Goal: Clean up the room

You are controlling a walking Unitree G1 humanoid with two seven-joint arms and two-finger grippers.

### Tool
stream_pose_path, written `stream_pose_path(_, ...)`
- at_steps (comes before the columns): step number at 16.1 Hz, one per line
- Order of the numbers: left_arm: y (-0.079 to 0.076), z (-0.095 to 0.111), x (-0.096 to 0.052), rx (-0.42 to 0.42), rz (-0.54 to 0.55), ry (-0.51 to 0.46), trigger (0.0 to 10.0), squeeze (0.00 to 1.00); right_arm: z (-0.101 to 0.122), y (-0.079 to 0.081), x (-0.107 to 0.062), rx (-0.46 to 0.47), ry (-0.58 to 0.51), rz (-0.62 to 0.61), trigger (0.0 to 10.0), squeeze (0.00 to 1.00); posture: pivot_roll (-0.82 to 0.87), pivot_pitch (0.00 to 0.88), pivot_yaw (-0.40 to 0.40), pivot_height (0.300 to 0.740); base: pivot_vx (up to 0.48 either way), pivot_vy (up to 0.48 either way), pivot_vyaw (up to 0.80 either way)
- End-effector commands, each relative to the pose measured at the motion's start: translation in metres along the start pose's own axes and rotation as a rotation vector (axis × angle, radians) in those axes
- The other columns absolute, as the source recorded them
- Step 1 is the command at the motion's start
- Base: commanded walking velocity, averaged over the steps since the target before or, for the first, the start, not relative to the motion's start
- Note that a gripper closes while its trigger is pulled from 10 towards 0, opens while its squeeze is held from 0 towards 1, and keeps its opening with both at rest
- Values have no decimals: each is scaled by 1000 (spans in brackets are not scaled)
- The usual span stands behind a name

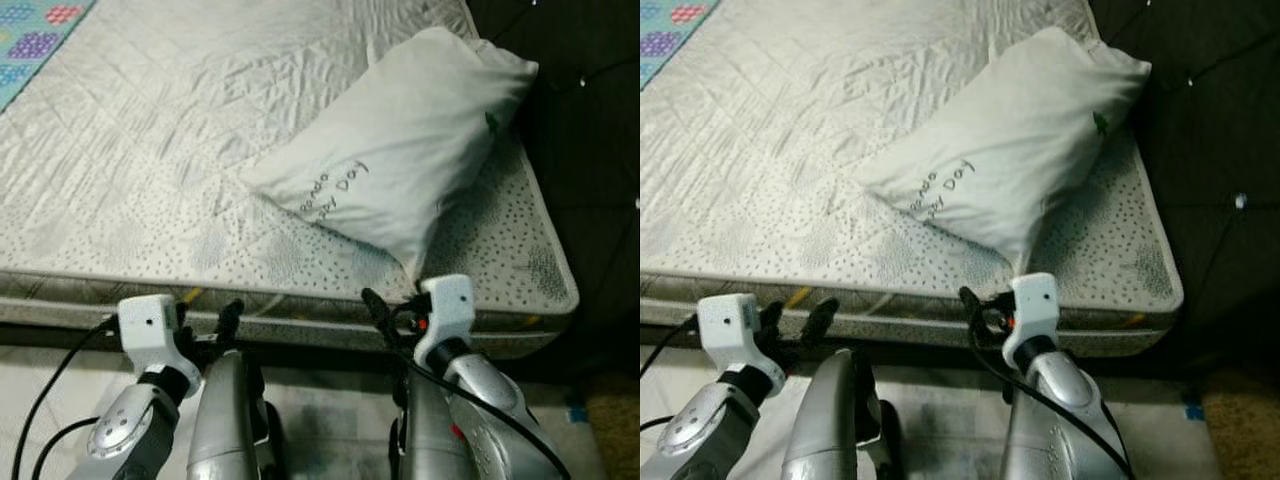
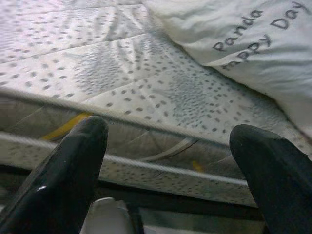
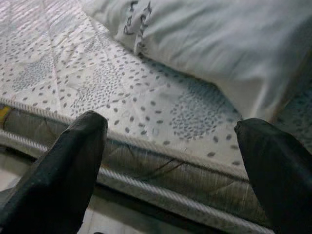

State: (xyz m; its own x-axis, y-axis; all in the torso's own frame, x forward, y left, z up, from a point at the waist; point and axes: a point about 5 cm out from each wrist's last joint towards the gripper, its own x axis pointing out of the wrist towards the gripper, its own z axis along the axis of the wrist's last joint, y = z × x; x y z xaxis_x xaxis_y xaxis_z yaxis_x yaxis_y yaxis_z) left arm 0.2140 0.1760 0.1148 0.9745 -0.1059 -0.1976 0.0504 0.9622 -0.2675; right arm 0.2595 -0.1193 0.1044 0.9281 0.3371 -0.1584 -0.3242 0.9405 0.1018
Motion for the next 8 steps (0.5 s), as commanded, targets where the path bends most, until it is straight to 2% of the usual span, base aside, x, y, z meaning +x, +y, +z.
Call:
stream_pose_path(1,8,1,-1,19,50,-9,10000,0,1,5,7,12,-13,11,10000,0,-107,234,41,552,0,0,0)
stream_pose_path(5,8,3,-2,19,56,-14,10000,0,10,10,35,31,-72,-34,10000,0,-89,243,40,552,0,0,0)
stream_pose_path(6,5,1,-3,3,38,-8,10000,0,14,9,45,33,-94,-74,10000,0,-80,249,40,552,0,0,0)
stream_pose_path(8,-6,0,-6,-4,-24,7,10000,0,18,7,54,33,-118,-116,10000,0,-47,261,33,552,0,0,0)
